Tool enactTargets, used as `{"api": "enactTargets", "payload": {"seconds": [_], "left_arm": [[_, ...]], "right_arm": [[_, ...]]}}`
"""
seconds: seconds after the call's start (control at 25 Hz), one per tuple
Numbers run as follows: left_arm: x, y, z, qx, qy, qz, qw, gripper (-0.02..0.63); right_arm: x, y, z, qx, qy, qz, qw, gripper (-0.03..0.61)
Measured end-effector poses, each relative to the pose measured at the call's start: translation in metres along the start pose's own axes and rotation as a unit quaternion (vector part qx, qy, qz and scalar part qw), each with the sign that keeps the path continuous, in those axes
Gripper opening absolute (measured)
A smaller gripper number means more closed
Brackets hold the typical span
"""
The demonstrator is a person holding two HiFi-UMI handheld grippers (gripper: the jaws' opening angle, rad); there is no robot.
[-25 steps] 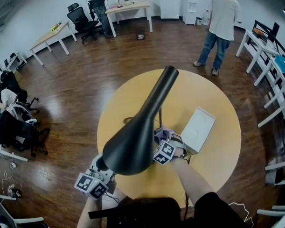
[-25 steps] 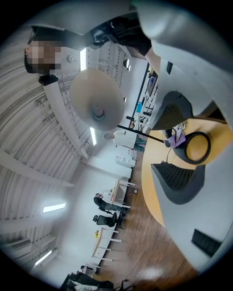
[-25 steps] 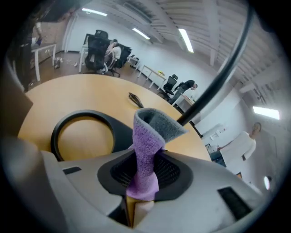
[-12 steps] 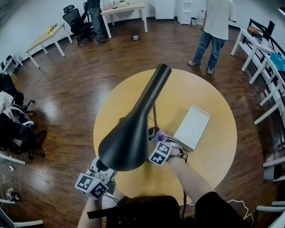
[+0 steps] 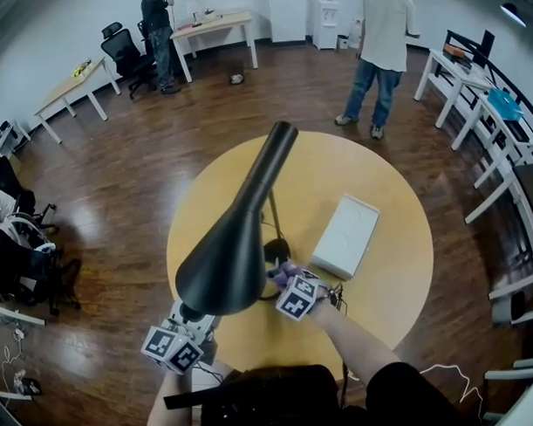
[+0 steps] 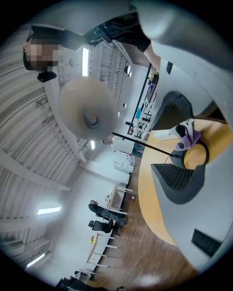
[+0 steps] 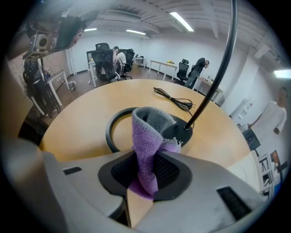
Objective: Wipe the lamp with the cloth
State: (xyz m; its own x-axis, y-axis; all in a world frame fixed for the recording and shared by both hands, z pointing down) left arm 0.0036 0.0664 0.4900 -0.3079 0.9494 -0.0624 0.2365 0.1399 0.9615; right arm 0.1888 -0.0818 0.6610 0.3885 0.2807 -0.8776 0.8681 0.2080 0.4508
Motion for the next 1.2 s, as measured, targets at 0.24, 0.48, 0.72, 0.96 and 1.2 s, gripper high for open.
{"api": "enactTargets", "payload": {"seconds": [0.24, 0.48, 0.72, 0.96, 1.2], "left_arm": [[0.004, -0.001, 0.000, -0.001, 0.013, -0.008, 0.9999, 0.229], [0.011, -0.007, 0.000, -0.009, 0.007, -0.012, 0.9999, 0.229], [0.016, -0.006, -0.008, -0.016, -0.002, -0.012, 0.9998, 0.229], [0.015, 0.006, -0.021, 0.010, 0.001, -0.011, 0.9999, 0.229], [0.003, 0.009, -0.019, 0.024, 0.021, -0.015, 0.9994, 0.230]], "right_arm": [[0.003, -0.016, 0.019, -0.043, 0.023, 0.090, 0.995, 0.091], [-0.015, -0.051, 0.049, -0.038, 0.069, 0.118, 0.990, 0.093], [-0.031, -0.043, 0.035, -0.009, 0.083, 0.094, 0.992, 0.094], [-0.028, -0.038, 0.014, 0.022, 0.051, 0.075, 0.996, 0.094], [-0.026, -0.018, 0.008, 0.001, -0.005, 0.063, 0.998, 0.094]]}}
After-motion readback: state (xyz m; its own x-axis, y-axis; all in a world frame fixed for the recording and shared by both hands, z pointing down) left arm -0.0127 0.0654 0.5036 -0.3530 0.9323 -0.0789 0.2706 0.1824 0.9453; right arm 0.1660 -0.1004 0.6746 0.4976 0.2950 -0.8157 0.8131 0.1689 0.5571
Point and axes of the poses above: the fingertips, and each gripper's own axes: x backward along the fingers, z to its right, y out of its underside, the point moved 8 cm from there along x, backward along the fingers, and after that the axes turned 4 degrees about -x, right-handed, at the moved point
